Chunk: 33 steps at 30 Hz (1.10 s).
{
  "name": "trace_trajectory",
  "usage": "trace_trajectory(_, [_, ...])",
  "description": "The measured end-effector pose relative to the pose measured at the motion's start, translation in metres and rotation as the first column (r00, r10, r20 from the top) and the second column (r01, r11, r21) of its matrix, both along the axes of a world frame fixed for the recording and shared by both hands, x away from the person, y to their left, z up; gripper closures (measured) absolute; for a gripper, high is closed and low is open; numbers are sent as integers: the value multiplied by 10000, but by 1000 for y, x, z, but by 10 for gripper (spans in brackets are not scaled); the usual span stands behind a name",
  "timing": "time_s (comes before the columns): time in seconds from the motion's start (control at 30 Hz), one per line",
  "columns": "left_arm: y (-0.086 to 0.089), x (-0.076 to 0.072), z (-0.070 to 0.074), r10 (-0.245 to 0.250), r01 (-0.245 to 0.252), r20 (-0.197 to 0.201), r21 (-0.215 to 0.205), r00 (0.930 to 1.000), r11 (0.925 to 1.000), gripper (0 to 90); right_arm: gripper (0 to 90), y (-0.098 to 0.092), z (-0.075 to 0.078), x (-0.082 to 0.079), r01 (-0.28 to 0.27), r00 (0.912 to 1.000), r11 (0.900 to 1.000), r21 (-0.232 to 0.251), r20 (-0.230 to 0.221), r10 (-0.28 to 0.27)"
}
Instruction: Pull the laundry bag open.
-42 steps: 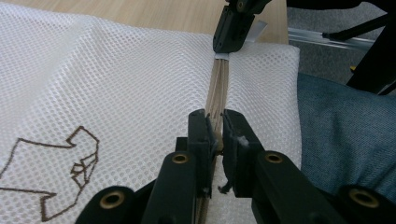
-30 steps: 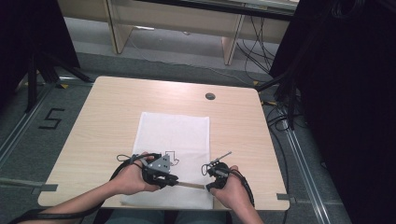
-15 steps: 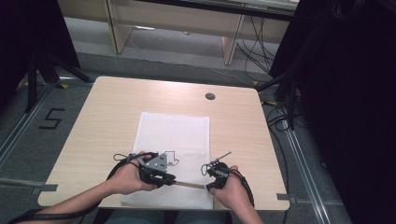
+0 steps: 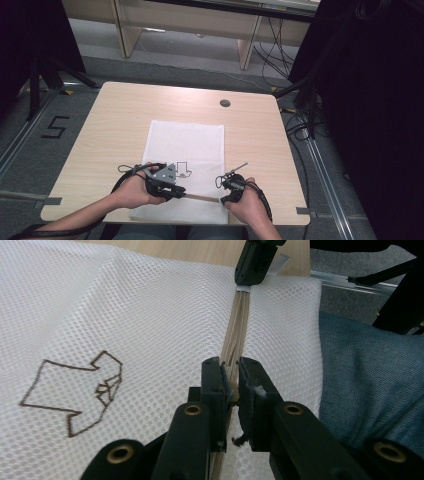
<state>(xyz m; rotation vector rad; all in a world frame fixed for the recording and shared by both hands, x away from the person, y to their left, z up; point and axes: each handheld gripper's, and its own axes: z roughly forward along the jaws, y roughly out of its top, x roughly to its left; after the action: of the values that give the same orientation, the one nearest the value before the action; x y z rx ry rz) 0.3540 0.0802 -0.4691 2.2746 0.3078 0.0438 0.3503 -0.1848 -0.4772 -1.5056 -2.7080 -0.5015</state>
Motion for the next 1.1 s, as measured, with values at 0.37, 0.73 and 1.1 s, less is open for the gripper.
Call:
trace_trajectory(0.37, [7,0,1,95,-95,5,-26,10000,10000,817,900,0,0,0,34,10000,10000,64,-86,-34])
trace_trajectory(0.73, [13,0,1,163,-163,61,28,9998,9999,817,900,0,1,0,145,9994,9999,32,-302,-144])
trace_trajectory(1.1, [15,-1,1,192,-192,36,-46,9998,9998,817,900,0,1,0,126,9996,9999,39,-250,-125])
